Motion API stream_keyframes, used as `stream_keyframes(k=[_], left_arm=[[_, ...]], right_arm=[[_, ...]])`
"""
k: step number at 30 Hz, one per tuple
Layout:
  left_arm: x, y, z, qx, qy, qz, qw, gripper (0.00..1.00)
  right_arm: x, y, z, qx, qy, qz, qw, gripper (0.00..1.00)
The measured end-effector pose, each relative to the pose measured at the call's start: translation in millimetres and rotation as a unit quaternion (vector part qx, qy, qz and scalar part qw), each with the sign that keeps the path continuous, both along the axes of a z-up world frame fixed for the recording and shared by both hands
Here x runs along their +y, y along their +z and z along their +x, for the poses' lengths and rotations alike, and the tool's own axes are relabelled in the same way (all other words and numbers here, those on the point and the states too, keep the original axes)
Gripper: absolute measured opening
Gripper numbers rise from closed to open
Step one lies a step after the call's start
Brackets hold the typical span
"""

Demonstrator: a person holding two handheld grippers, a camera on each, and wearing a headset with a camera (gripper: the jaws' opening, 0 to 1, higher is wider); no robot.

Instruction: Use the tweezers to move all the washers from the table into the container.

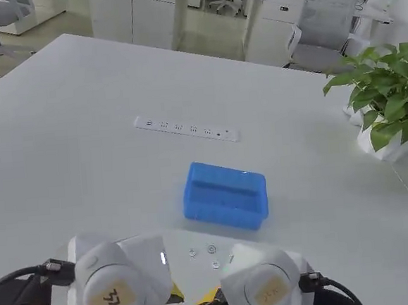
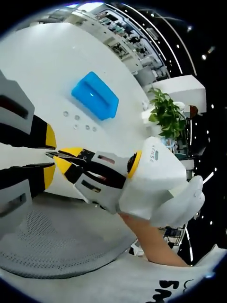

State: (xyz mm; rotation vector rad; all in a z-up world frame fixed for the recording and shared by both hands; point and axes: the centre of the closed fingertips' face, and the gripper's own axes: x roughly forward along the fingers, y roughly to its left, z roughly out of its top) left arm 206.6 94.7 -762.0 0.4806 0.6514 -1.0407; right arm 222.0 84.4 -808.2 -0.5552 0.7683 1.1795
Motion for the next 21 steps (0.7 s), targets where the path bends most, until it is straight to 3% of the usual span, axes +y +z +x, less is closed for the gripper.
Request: stream_keyframes(k=[4, 13, 17, 21], left_arm=[[6.7, -4.4, -6.2, 0.010, 0.031, -0.013, 0.9994, 0.16], [9.5, -16.5, -18.6, 0.033, 0.047, -0.016, 0.9983, 0.12], [10.2, -18.7, -17.1, 0.034, 0.050, -0.011, 0.9981, 0.11], [10.5, -18.8, -15.5, 0.037, 0.057, -0.016, 0.9976, 0.10]], right_arm=[[-4.1, -1.8, 4.6, 0.007, -0.011, 0.002, 0.9999, 0.02], [-9.2, -3.7, 3.3, 0.027, -0.007, -0.013, 0.9995, 0.02], [-16.9, -4.9, 2.7, 0.017, 0.029, -0.066, 0.9973, 0.02], [-18.7, -6.3, -2.1, 0.032, 0.044, -0.080, 0.9953, 0.02]])
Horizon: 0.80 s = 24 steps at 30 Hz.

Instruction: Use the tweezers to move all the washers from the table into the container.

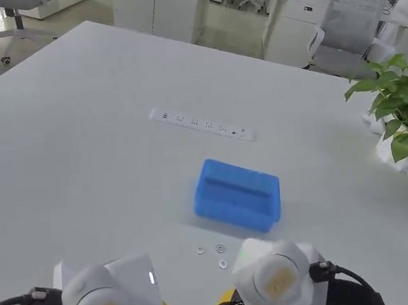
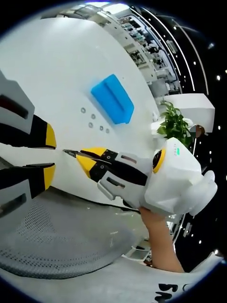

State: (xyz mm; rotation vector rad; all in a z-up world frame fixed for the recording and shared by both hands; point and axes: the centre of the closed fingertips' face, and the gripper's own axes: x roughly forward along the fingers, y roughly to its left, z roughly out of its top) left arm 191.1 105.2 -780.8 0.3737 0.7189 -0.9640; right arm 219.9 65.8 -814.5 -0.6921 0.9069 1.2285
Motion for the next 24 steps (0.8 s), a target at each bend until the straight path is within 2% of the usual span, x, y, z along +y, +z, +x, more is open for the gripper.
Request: stream_keyframes(k=[3, 6, 8, 15, 19, 22, 23, 24], left_arm=[[1.6, -3.7, -0.6, 0.004, 0.002, 0.003, 1.0000, 0.09], [3.3, -4.8, -1.1, 0.003, 0.007, 0.002, 1.0000, 0.08], [4.2, -5.0, -1.2, 0.005, 0.012, -0.003, 0.9999, 0.08], [12.9, -4.6, -4.1, 0.006, 0.030, -0.005, 0.9995, 0.08], [18.5, -6.0, -6.4, 0.008, 0.045, -0.005, 0.9990, 0.09], [19.4, -7.0, -9.8, 0.012, 0.054, -0.005, 0.9985, 0.11], [19.5, -6.8, -10.6, 0.013, 0.056, -0.005, 0.9983, 0.11], [19.6, -6.3, -11.2, 0.013, 0.060, -0.007, 0.9981, 0.11]], right_arm=[[-0.5, -1.4, 2.2, 0.013, 0.000, -0.006, 0.9999, 0.02], [1.4, -2.3, 9.8, 0.015, -0.004, -0.005, 0.9999, 0.02], [9.4, -0.4, 11.8, 0.027, -0.024, 0.014, 0.9992, 0.02], [21.8, -1.1, 14.4, -0.003, -0.040, 0.045, 0.9982, 0.02], [24.4, -1.3, 17.6, -0.020, -0.074, 0.085, 0.9934, 0.02], [27.4, 0.2, 16.5, 0.001, -0.111, 0.122, 0.9863, 0.01], [25.7, 0.3, 18.9, 0.001, -0.126, 0.126, 0.9840, 0.01], [23.9, 0.0, 20.1, -0.005, -0.119, 0.123, 0.9852, 0.01]])
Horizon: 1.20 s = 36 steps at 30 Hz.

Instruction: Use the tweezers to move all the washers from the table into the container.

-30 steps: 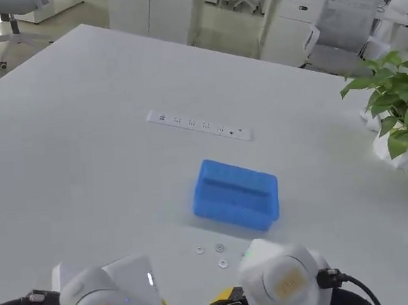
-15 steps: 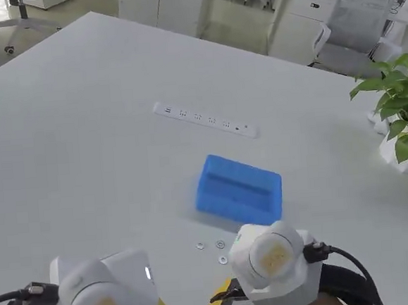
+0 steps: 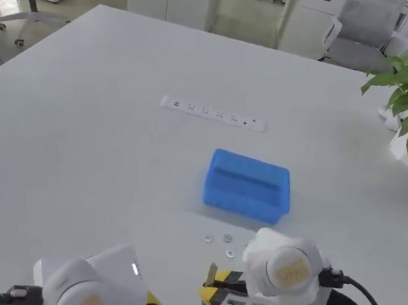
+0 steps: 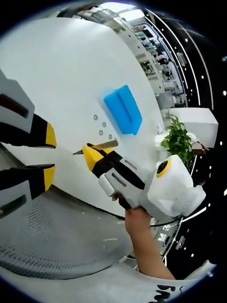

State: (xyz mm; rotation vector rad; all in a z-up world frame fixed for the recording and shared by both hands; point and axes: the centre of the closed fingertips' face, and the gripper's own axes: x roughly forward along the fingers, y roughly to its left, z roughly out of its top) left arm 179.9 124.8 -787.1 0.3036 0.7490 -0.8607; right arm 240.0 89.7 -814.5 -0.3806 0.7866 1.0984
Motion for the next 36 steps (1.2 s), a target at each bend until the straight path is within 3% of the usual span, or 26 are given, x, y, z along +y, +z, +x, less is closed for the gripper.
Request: stream_keyframes(k=[6, 11, 15, 17, 23, 26, 28, 32, 36], left_arm=[[0.3, 2.2, -0.4, 0.004, 0.034, -0.016, 0.9993, 0.18], [3.8, 4.8, 7.9, -0.007, 0.068, -0.025, 0.9973, 0.36], [7.8, 5.2, 12.1, -0.007, 0.093, -0.026, 0.9953, 0.44], [10.7, 3.0, 13.2, -0.002, 0.108, -0.024, 0.9939, 0.53], [22.3, 7.0, 18.6, -0.011, 0.156, -0.034, 0.9872, 0.70], [26.5, 7.8, 22.1, -0.017, 0.173, -0.033, 0.9842, 0.82], [27.2, 7.8, 23.3, -0.011, 0.183, -0.042, 0.9822, 0.89], [25.0, 9.2, 25.3, -0.003, 0.193, -0.052, 0.9798, 0.93], [23.2, 12.0, 27.4, -0.007, 0.193, -0.049, 0.9800, 0.95]], right_arm=[[-3.4, 4.0, 4.8, 0.010, -0.016, 0.011, 0.9998, 0.01], [-2.1, 20.4, 19.0, 0.018, -0.043, 0.046, 0.9979, 0.02], [-2.3, 29.8, 32.9, 0.008, -0.051, 0.059, 0.9969, 0.02], [-0.9, 33.8, 40.3, 0.001, -0.051, 0.064, 0.9967, 0.02], [3.8, 42.5, 69.2, -0.029, -0.047, 0.071, 0.9960, 0.03], [6.3, 44.3, 80.9, -0.026, -0.050, 0.079, 0.9953, 0.03], [7.4, 44.5, 87.2, -0.028, -0.049, 0.081, 0.9951, 0.03], [8.0, 40.5, 96.8, -0.037, -0.040, 0.077, 0.9955, 0.03], [8.2, 37.7, 103.1, -0.032, -0.039, 0.085, 0.9951, 0.03]])
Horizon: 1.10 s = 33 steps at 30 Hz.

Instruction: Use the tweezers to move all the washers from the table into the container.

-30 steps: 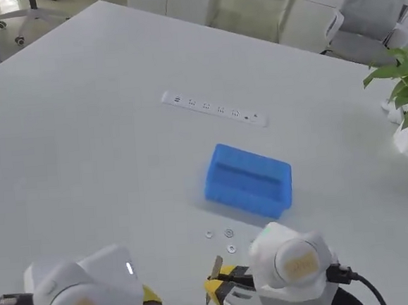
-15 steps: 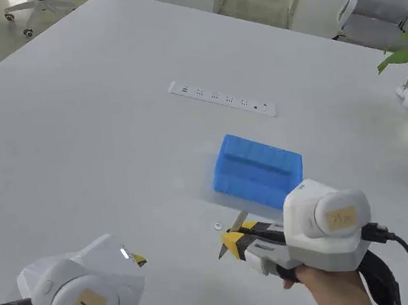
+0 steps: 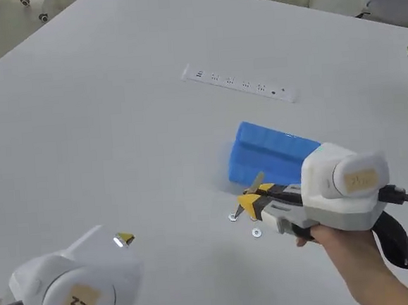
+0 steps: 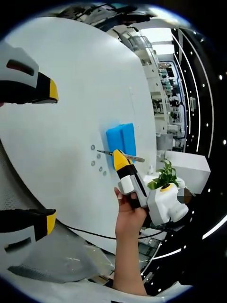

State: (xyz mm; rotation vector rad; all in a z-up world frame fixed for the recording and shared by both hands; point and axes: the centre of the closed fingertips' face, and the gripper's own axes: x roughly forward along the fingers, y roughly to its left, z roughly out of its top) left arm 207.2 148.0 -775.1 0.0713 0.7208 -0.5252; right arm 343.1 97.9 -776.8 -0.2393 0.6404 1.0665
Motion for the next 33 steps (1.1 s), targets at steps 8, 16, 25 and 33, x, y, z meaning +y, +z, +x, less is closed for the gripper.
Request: stream_keyframes(k=[8, 16, 25, 33], left_arm=[[-4.3, -4.8, 1.3, 0.011, -0.009, 0.006, 0.9999, 0.94], [-5.0, -10.6, -1.2, 0.021, -0.014, 0.013, 0.9996, 0.92], [-3.2, -13.6, -0.9, 0.024, -0.012, 0.012, 0.9996, 0.91], [-3.2, -13.1, -1.1, 0.022, -0.012, 0.014, 0.9996, 0.90]], right_arm=[[0.9, -16.0, 3.0, 0.007, 0.005, -0.010, 0.9999, 0.03], [4.5, -23.8, 9.6, 0.005, 0.010, -0.018, 0.9998, 0.03], [1.9, -31.1, 5.4, 0.006, 0.021, -0.038, 0.9990, 0.03], [2.3, -34.3, 8.1, -0.006, 0.028, -0.050, 0.9983, 0.03]])
